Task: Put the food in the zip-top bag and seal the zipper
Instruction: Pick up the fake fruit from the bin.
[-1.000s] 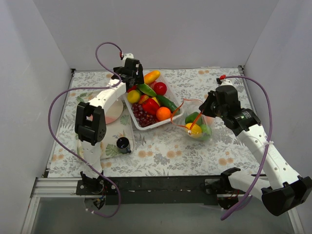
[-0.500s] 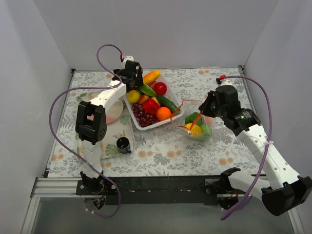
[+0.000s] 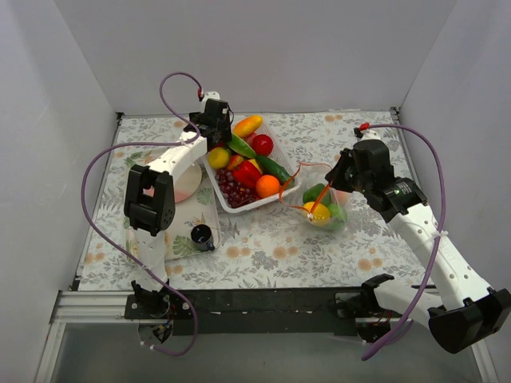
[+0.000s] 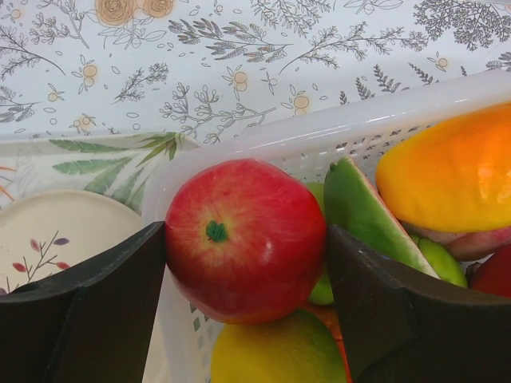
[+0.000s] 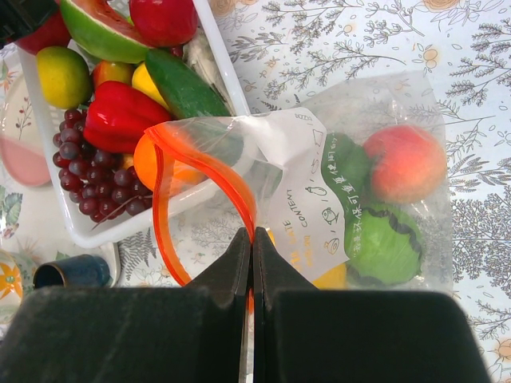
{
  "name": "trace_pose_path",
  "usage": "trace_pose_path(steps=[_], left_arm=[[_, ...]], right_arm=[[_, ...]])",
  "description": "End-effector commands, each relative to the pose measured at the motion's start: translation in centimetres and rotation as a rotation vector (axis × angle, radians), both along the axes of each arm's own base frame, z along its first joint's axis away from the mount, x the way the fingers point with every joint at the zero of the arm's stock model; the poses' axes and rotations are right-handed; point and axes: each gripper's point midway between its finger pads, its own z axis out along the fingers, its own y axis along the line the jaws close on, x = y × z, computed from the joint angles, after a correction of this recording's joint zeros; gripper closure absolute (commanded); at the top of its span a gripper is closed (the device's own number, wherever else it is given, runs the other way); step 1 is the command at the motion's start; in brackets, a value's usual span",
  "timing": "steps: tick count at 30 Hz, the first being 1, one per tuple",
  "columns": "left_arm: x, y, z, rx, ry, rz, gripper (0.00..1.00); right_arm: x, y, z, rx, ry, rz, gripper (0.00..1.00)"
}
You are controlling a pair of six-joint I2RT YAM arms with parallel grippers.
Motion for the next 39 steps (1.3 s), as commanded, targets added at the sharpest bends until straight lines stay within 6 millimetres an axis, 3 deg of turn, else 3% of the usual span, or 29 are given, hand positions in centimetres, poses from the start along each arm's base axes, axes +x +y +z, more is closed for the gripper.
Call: trace_pose_path(steps=[1,13,20,22,24,25,26,28,29,30,31,32,34,36,39], left_arm=[[0.8,0.5,5.7,-0.005,-0.114,-0.002,0.47],[-0.4,1.3,8.6,0.010,-0.151,0.000,0.50],[-1.7,0.1,10.9,-0.072,-0.169,-0.064,0.50],[-2.8,-1.4,12.3,-0.144,-0.180,-0.126,0.50],[-4.2,-3.2,12.3,-0.231,-0.161,-0.188,0.51],[-5.3,-4.1,13.7,-0.269,-0.178,-0.220,0.51],[-6.2,-4.8,13.2,-0.298,-0.162,-0.238,0.51],[-8.5,-7.6,13.9,-0.408,-0.141,-0.323,0.51],[-9.8,-8.6,15.6,-0.453,-0.172,-0.362,0.51],[-11.0,-9.6,14.7,-0.477,-0.146,-0.390,0.51],[-12.9,-12.0,15.1,-0.548,-0.122,-0.456,0.51],[-14.2,-13.0,16.4,-0.585,-0.146,-0.495,0.51],[-17.1,-15.8,15.9,-0.646,-0.104,-0.564,0.50],[-19.1,-17.3,16.9,-0.707,-0.108,-0.618,0.50],[-21.8,-19.7,16.4,-0.790,-0.054,-0.685,0.50]], right_arm=[[0.2,0.3,1.5,0.028,-0.052,0.007,0.99],[0.5,0.6,1.3,0.030,-0.046,0.010,0.99],[0.7,0.6,1.4,0.027,-0.047,0.006,0.99],[0.8,0.5,1.5,0.027,-0.052,0.004,0.99],[0.8,0.6,1.4,0.030,-0.051,0.004,0.99],[0.8,0.7,1.4,0.031,-0.049,0.006,0.99],[0.9,0.7,1.5,0.031,-0.052,0.006,0.99],[1.0,0.7,1.4,0.032,-0.049,0.006,0.99],[1.0,0.7,1.4,0.031,-0.049,0.004,0.99],[1.1,0.7,1.4,0.030,-0.051,0.004,0.99],[1.2,0.8,1.5,0.033,-0.053,0.004,0.99],[1.2,0.8,1.3,0.034,-0.050,0.003,0.99],[1.3,0.9,1.5,0.036,-0.051,0.004,0.99],[1.3,0.9,1.4,0.034,-0.045,0.003,0.99],[1.3,0.9,1.6,0.038,-0.050,-0.003,0.99]])
